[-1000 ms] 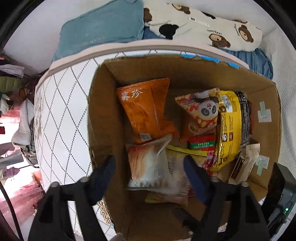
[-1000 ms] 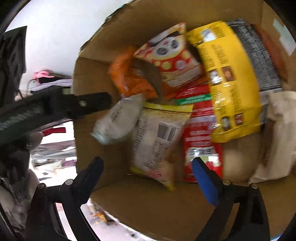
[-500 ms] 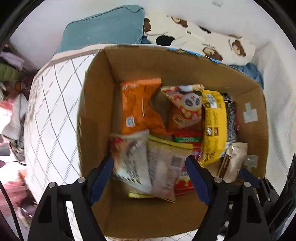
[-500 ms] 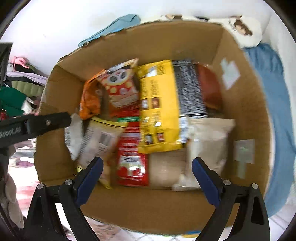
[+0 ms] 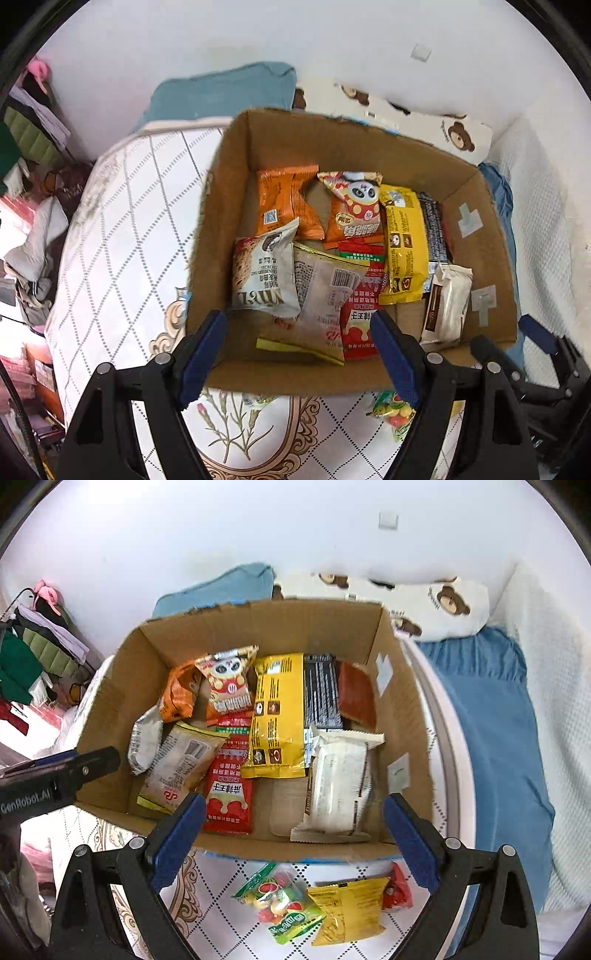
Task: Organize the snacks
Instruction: 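Grasp the fruit candy bag with left tool while right tool grasps the yellow chip bag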
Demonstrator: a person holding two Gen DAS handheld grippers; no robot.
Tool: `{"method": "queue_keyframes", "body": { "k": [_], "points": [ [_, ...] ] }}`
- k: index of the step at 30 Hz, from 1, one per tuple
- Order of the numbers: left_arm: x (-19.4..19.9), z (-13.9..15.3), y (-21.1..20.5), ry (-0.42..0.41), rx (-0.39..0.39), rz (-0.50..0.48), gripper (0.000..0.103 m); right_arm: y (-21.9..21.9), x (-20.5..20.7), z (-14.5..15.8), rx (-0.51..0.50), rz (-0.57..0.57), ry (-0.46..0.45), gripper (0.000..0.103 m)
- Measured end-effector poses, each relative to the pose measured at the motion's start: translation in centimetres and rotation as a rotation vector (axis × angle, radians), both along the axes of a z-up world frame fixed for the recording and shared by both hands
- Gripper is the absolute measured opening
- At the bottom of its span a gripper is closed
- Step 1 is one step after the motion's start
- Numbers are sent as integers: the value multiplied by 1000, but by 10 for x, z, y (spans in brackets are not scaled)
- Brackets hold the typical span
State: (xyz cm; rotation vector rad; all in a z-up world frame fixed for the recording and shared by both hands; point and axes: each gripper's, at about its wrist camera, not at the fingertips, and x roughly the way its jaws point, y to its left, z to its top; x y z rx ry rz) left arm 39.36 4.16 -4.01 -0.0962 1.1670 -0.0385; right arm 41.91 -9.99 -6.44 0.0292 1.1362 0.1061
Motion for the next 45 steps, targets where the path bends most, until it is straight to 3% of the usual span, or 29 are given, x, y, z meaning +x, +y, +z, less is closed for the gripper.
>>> {"method": "queue_keyframes", "body": {
  "k": [16,23,26,28,31,33,36,38,41,42,43,44,45],
  "points": [
    [-91,69,-20,-232,37,-31,79,-16,-81,81,3,4,-205,98],
    [-113,76,-28,-254,23,-30,80,-29,-101,92,74,-2,-203,100],
    [-114,61,-29,-215,15,-24,98,-41,-102,72,143,-6,-127,100],
    [-114,47,-31,-178,17,-19,99,-49,-101,46,189,-17,-48,100],
    [-111,16,-33,-104,25,-3,99,-59,-99,5,180,-35,35,95],
    [-109,-8,-37,-33,20,11,99,-69,-97,-26,179,-51,90,70],
    [-104,-47,-50,85,11,9,99,-80,-93,-66,182,-73,159,72],
    [-98,-74,-60,163,2,15,99,-81,-89,-89,151,-64,208,83],
    [-94,-96,-68,245,-23,24,99,-81,-86,-121,99,-50,239,83],
    [-94,-99,-69,258,-26,28,99,-80,-86,-126,103,-42,252,82],
    [-94,-101,-69,270,-29,34,99,-79,-86,-132,130,-29,267,77],
    [-94,-102,-69,276,-31,40,99,-77,-88,-135,145,-19,281,64],
    [-94,-102,-68,281,-33,48,99,-73,-91,-138,144,-4,290,62]
  ]
}}
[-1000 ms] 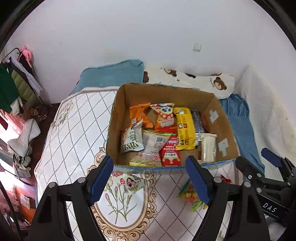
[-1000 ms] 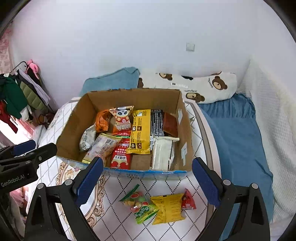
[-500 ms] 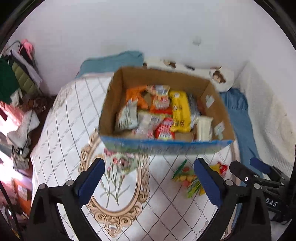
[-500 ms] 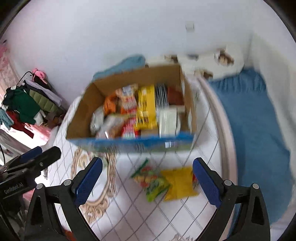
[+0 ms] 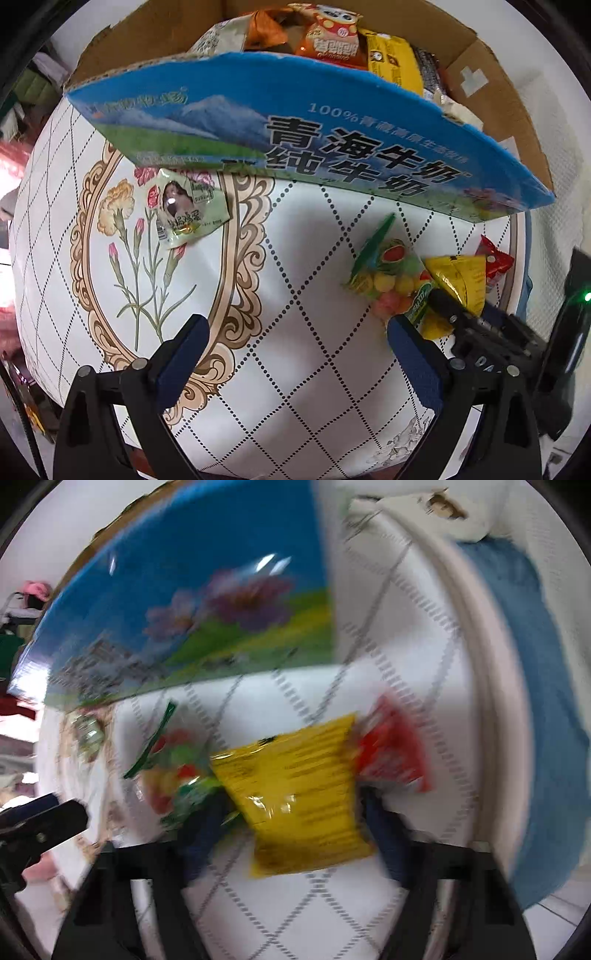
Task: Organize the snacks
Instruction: 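Grasp the fruit candy bag with left tool while right tool grasps the yellow chip bag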
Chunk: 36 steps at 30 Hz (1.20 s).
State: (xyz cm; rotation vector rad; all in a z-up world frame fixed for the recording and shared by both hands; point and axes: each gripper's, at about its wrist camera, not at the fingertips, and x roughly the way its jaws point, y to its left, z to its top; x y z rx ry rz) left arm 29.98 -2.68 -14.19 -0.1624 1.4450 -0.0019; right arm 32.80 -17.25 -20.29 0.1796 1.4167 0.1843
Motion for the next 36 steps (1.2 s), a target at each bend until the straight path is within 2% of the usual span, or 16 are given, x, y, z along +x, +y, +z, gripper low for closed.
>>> {"method": "queue_keyframes", "body": {
  "k": [5,9,12,14,18,19,20,21,23,24,26,32,34,35,36],
  "points": [
    [2,2,-1,27,-50,28,99,17,-22,-1,63,57,19,61],
    [4,-1,-12,58,-70,27,99,-2,-35,4,72,-17,19,62],
    [12,-12,-27,98,-86,32,99,-18,-44,6,34,-58,7,62],
    [20,-25,-30,125,-114,77,99,-26,-48,6,-11,-55,-7,62],
    [31,-42,-42,122,-125,128,98,-30,-59,3,-45,-55,-15,62],
    [31,-44,-45,111,-120,130,96,-32,-61,3,-48,-59,-15,62],
    [32,-47,-49,100,-113,126,90,-33,-61,2,-46,-69,-11,62],
    [33,-50,-53,96,-106,114,77,-35,-61,3,-38,-84,-11,63],
    [32,-54,-59,87,-89,70,59,-46,-64,7,-22,-109,-18,66],
    [30,-54,-58,79,-78,48,53,-48,-63,10,-13,-122,-22,71],
    [24,-54,-55,71,-67,0,50,-52,-61,11,8,-146,-22,77],
    [-1,-61,-25,109,-36,-84,50,-53,-49,7,24,-138,-20,78],
    [-7,-64,-18,111,-32,-89,50,-48,-40,4,22,-117,-24,70],
    [-10,-65,-14,111,-30,-92,50,-43,-39,1,25,-97,-15,55],
    [-14,-65,-10,110,-34,-95,50,-38,-39,-1,28,-74,-5,55]
  ]
}}
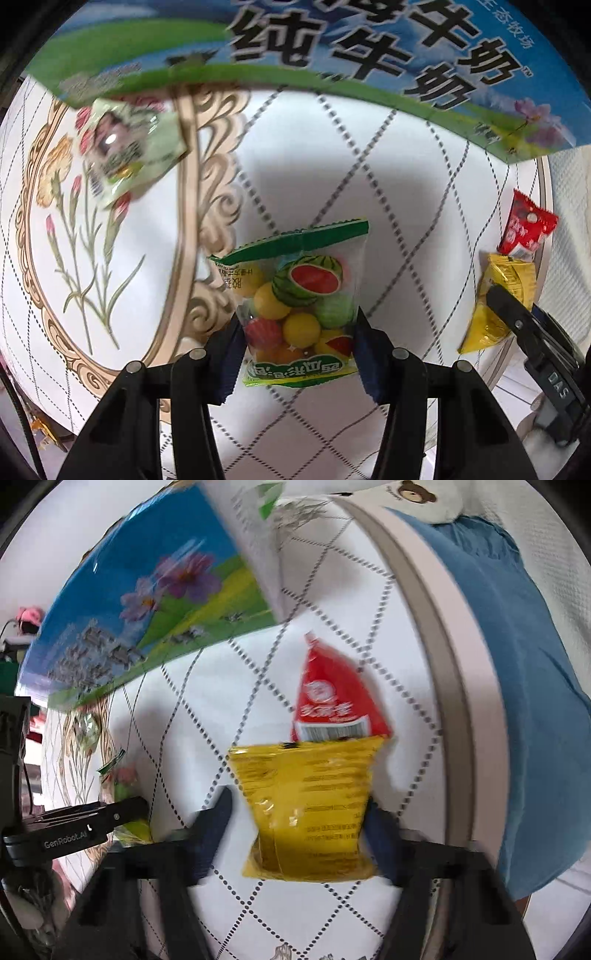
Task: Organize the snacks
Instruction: 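Grasp the fruit candy bag with left tool while right tool grasps the yellow chip bag, then carry both bags into the box and open both tools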
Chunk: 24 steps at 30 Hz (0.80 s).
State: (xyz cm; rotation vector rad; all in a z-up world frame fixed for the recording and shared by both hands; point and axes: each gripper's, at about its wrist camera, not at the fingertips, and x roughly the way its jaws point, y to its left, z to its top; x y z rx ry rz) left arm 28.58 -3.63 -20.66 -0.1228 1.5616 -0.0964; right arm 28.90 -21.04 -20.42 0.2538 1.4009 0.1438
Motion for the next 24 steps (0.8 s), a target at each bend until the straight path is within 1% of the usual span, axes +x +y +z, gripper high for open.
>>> {"method": "queue_keyframes", "body": {
  "k": [3,6,9,13,15,17,19,23,24],
  "points": [
    [-14,-1,7,6,2,-27,50,24,-8,0,5,71,23,55],
    [-24,-5,9,19,-3,-50,50,44,-26,0,19,143,61,55],
    [-27,-11,14,19,-15,-49,51,63,-42,-7,22,176,94,54],
    [-24,-26,19,21,-9,-28,52,77,-52,-19,-11,172,104,54],
    [-26,-29,21,12,6,-34,52,83,-51,-23,-26,166,106,55],
    [-30,-31,16,6,12,-39,52,87,-51,-25,-33,161,112,55],
    [-13,-26,7,5,13,-44,52,90,-51,-27,-40,157,113,55],
    [-17,-29,-2,-2,14,-47,52,94,-48,-31,-49,152,111,55],
    [-19,-25,-2,-6,18,-52,50,94,-49,-31,-51,149,105,55]
  ]
}}
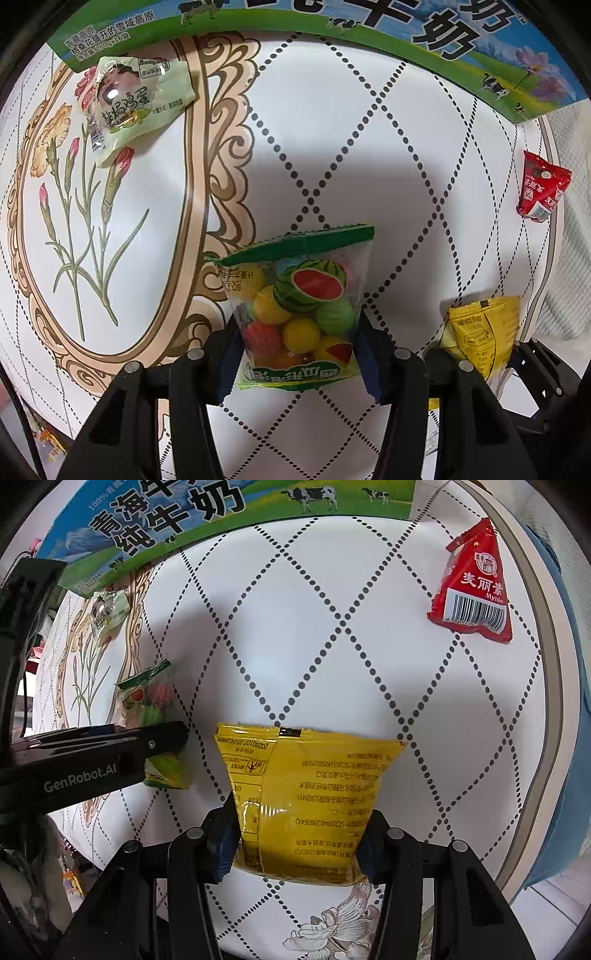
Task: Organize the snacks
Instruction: 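Carry both bags into the box and open both tools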
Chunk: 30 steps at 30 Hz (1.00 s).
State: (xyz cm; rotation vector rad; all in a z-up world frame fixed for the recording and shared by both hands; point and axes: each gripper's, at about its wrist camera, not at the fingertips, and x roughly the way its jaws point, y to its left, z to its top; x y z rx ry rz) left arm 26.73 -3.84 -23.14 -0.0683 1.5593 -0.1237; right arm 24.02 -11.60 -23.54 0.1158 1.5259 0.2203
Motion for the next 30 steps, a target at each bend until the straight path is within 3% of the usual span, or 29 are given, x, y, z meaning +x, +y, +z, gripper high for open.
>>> {"method": "queue_keyframes", "body": {
  "k": [9,15,22,25,30],
  "points": [
    [-8,52,-3,-69,-41,-55,46,-4,1,33,67,-26,-65,47],
    [8,121,5,-164,-138,-38,46,-3,26,95,143,-31,-176,47],
    [79,199,18,-266,-224,-18,46,-12,93,173,173,-17,-348,47],
    [117,205,19,-269,-199,-26,46,-8,131,183,151,-6,-387,47],
    [167,180,24,-199,-130,-24,46,1,188,172,114,17,-374,47]
  ]
}}
